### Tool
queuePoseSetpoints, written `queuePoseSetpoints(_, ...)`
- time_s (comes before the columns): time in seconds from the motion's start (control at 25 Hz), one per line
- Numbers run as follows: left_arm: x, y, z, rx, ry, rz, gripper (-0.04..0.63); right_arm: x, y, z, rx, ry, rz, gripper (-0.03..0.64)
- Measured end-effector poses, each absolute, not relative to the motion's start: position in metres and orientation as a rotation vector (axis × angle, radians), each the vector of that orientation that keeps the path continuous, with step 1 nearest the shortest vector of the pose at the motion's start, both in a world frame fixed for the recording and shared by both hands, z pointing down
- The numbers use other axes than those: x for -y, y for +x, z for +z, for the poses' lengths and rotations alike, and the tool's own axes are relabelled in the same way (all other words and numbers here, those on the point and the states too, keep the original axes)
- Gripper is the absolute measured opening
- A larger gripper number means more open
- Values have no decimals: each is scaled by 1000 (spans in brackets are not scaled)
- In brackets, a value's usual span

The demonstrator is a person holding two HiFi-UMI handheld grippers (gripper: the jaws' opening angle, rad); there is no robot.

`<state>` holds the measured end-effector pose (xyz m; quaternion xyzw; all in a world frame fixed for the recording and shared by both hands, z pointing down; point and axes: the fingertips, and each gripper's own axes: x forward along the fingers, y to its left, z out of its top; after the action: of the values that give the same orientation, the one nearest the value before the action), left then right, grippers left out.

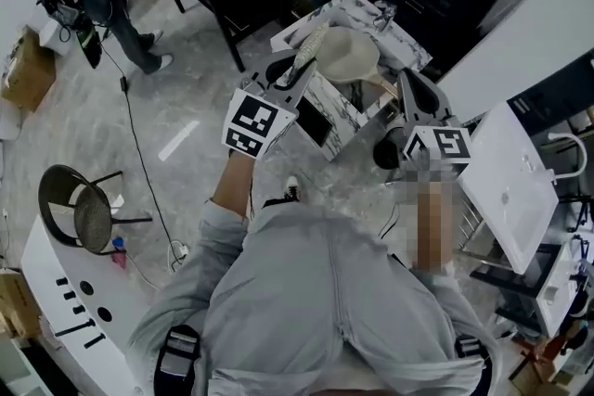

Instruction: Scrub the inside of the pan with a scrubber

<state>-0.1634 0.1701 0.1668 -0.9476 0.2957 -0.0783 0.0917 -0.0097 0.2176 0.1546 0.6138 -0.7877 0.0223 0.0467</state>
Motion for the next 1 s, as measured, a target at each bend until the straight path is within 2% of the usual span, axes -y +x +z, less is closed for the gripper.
queuePoseSetpoints(1.0,7,-167,230,-863,-2938,-320,66,-58,-3,205,2228,1976,191,35)
